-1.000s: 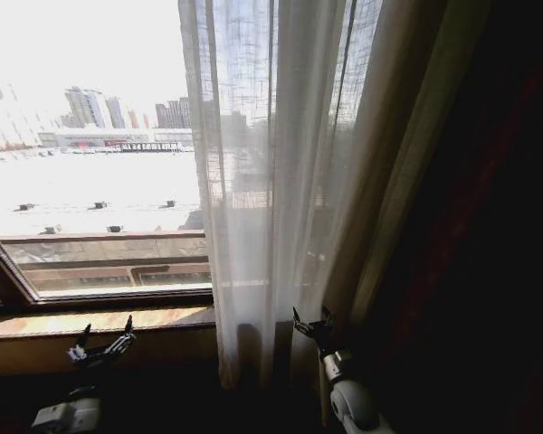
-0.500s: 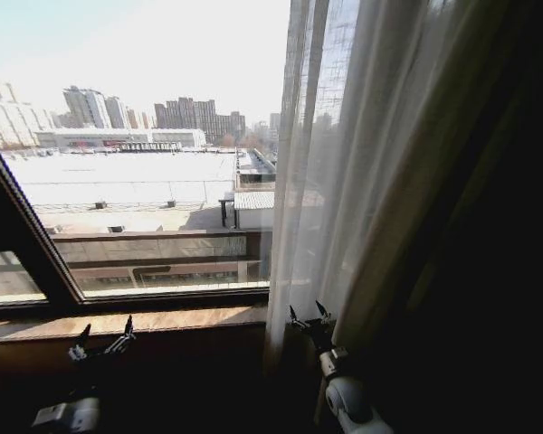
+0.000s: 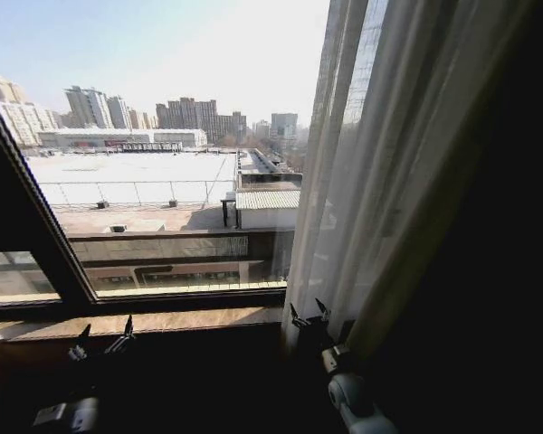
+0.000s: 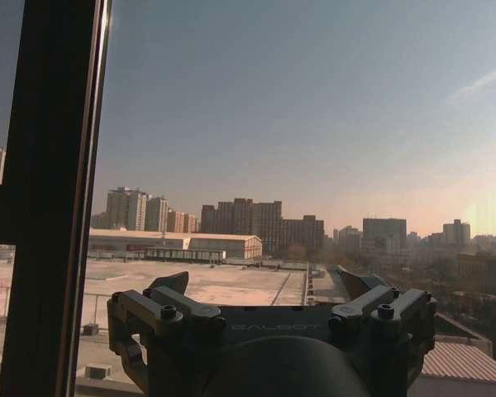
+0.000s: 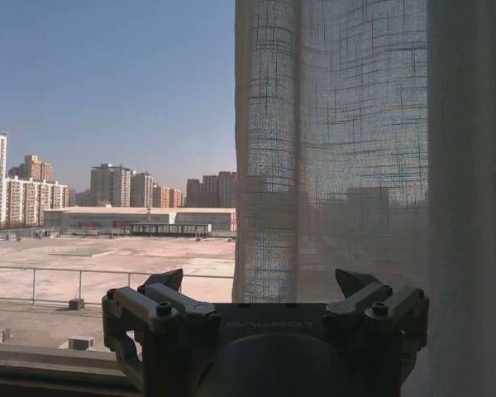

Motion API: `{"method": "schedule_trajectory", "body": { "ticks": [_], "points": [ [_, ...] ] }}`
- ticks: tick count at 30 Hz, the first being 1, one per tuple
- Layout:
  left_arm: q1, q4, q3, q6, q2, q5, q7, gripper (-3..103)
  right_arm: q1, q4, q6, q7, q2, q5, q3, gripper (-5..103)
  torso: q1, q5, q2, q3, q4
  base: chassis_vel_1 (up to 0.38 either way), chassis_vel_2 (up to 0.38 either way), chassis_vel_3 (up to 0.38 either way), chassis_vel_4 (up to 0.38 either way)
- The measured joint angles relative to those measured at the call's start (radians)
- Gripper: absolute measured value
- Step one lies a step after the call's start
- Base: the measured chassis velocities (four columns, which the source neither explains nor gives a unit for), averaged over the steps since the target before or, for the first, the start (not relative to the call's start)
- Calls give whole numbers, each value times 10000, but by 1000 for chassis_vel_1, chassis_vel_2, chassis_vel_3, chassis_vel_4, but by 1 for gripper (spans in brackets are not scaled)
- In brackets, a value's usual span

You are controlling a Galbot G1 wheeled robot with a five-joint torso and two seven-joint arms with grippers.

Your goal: Open the curtains by pulling them apart, changing their state from closed to fully open.

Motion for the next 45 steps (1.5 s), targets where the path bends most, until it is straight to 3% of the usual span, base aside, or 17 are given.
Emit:
{"method": "schedule_trajectory", "body": {
  "ticks": [9, 17, 30, 45],
  "points": [
    [-1, 0, -2, 0, 1, 0, 1, 100, 242, -242, 49, 395, 169, -285, -212, 100, 3, 0, -2, 1, -1, -224, 52, 222, -32],
    [-1, 0, -5, 0, 1, 0, 8, 100, 835, -536, -365, 877, 262, -497, -563, 100, 5, -3, -5, 2, 0, -96, 40, 84, -41],
    [-1, 0, -7, 0, 2, 0, 5, 100, 1708, -1829, -106, 840, 538, -885, -943, 99, 2, 0, -2, 1, 0, 4, 0, -4, 1],
    [-1, 0, -5, 0, 1, 0, 5, 100, 1742, -2012, 145, 836, 598, -738, -966, 40, 1, -1, -1, 1, 0, 0, 0, 0, 0]
  ]
}}
